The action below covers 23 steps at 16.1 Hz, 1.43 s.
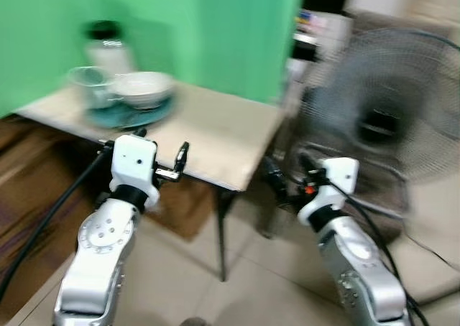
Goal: Setting the table
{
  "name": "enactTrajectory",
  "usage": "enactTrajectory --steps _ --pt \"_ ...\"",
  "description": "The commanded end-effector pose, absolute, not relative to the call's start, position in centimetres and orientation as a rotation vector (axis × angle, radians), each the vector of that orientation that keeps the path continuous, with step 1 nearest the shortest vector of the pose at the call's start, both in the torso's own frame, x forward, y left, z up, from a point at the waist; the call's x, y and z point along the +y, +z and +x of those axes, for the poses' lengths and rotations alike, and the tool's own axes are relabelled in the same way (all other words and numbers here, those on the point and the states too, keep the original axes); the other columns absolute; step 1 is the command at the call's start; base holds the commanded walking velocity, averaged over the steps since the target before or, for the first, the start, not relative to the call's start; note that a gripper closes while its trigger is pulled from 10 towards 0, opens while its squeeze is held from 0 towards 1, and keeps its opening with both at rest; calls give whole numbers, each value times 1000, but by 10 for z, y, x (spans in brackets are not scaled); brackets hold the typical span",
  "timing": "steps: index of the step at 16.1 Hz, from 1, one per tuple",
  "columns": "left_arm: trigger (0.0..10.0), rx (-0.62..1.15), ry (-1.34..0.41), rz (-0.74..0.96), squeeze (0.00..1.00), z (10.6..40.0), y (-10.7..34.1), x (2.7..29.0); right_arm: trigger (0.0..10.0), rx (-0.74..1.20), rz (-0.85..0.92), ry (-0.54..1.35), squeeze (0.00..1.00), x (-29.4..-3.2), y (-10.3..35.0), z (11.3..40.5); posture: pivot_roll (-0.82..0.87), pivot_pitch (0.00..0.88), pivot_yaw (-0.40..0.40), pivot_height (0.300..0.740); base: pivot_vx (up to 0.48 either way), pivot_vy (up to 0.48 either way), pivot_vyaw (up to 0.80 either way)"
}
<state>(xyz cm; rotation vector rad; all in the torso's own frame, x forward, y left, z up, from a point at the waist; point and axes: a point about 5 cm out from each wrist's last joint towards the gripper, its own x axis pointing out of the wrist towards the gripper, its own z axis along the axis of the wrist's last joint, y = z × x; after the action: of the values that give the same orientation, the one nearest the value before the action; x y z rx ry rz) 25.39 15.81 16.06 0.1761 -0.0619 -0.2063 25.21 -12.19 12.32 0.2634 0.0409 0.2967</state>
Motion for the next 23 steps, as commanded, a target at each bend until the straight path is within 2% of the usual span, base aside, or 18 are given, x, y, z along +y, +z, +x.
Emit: enactTrajectory --steps 1,7,9,12,17,21,22,23 --pt "10000 -62 -209 182 0 255 162 157 10000 70 278 258 1000 -127 119 252 103 0 6 740 0 0 0" --pt "10000 -44 -219 175 0 256 161 158 10000 112 255 196 1000 -134 113 253 103 0 7 740 0 297 0" --pt "10000 -23 -207 166 0 256 159 163 10000 102 265 179 1000 -135 115 254 106 0 4 740 0 330 -787" --pt "10000 -18 -204 163 0 255 156 169 10000 80 265 146 1000 -137 117 256 108 0 2 740 0 329 0" --pt "10000 49 -175 150 0 239 132 185 10000 21 245 100 1000 -144 123 262 116 0 -25 740 0 331 0" --pt "10000 57 -166 146 0 238 130 184 10000 36 256 110 1000 -142 123 264 121 0 -36 740 0 351 0" --pt "10000 50 -167 152 0 239 132 183 10000 39 258 110 906 -142 123 265 120 0 -36 740 0 390 0" --pt "10000 47 -166 153 0 240 133 184 10000 40 249 104 0 -142 122 265 119 0 -35 740 0 390 0"
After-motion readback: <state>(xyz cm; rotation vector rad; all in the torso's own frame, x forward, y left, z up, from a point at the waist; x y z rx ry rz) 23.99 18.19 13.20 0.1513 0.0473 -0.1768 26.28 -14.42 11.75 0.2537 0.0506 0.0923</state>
